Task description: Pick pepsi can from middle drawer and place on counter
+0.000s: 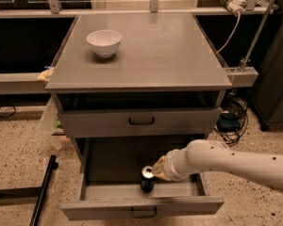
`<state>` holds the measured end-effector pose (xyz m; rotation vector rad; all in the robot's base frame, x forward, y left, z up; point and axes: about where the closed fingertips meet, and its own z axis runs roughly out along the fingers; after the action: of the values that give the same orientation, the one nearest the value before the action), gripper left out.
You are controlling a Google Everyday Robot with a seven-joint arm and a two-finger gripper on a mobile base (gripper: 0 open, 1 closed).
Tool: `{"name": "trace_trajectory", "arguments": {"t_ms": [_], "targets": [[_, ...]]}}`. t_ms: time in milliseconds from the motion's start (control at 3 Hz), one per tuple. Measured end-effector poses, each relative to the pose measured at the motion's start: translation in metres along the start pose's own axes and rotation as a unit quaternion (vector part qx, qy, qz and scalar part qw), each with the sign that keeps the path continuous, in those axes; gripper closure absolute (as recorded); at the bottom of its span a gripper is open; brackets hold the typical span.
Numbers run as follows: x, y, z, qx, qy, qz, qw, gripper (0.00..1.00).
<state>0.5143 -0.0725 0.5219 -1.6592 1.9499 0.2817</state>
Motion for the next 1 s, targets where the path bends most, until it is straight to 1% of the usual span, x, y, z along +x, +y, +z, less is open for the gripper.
{"name": "trace_trajectory", "arguments": {"t_ms": [333, 667, 1000], "targets": [[-0.003, -0.006, 0.007, -0.001, -0.007, -0.003, 1.0000, 0.36], [-0.005, -0.011, 0.018, -0.007, -0.015, -0.001, 0.9999, 0.12], [-0.002, -0.013, 0.030, -0.016, -0.019, 0.007, 0.9997, 0.00]]}}
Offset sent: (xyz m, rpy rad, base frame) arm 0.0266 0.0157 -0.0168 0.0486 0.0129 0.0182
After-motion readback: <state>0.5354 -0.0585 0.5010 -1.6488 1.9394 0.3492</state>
